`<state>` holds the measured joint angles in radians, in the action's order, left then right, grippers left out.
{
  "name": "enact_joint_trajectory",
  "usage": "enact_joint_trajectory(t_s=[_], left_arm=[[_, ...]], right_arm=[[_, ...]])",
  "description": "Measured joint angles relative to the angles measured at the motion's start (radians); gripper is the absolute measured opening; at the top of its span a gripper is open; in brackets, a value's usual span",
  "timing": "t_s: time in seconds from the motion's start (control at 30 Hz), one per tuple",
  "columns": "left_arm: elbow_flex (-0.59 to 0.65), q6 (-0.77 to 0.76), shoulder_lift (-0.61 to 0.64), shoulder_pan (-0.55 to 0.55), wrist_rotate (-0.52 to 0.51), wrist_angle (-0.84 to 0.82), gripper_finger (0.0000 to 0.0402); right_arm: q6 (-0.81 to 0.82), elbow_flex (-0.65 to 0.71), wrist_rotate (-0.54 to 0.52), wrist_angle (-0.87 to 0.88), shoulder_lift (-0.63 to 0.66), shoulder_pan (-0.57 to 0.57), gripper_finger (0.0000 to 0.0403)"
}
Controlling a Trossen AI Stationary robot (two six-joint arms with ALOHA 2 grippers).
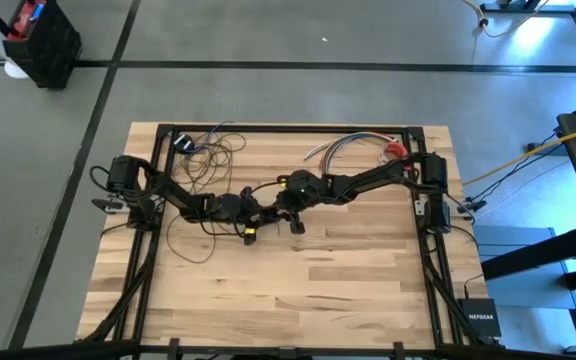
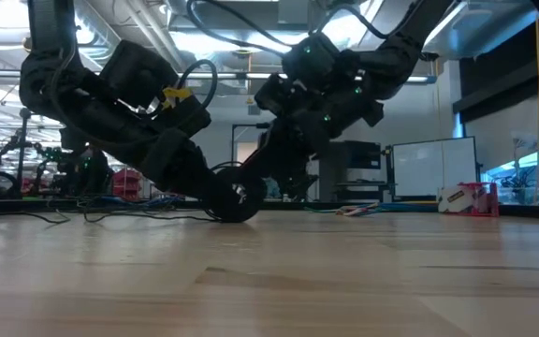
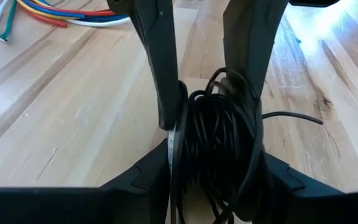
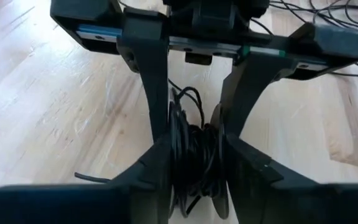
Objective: Coiling cords
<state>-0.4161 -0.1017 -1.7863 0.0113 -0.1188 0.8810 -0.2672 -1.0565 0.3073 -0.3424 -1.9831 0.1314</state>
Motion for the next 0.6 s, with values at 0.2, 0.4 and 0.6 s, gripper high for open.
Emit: enact_joint_trajectory(t_s=[0.2,0.4,0.6], left_arm=[[-0.010,0.006,0.000,0.005,0.000,-0.015,0.0171],[-0.063,0.125,0.103,0.006,0.000,-0.276,0.0219],[-0.113,0.028,0.332,0.001,-0.017,-0.679,0.0225]], right_arm=[[-0.003,-0.002,-0.016,-0.012,-0.006,0.000,0.0110],[-0.006,-0.004,-0.038,-0.017,-0.006,-0.001,0.0095],[-0.010,-0.004,-0.042,-0.009,-0.006,-0.001,0.0095]])
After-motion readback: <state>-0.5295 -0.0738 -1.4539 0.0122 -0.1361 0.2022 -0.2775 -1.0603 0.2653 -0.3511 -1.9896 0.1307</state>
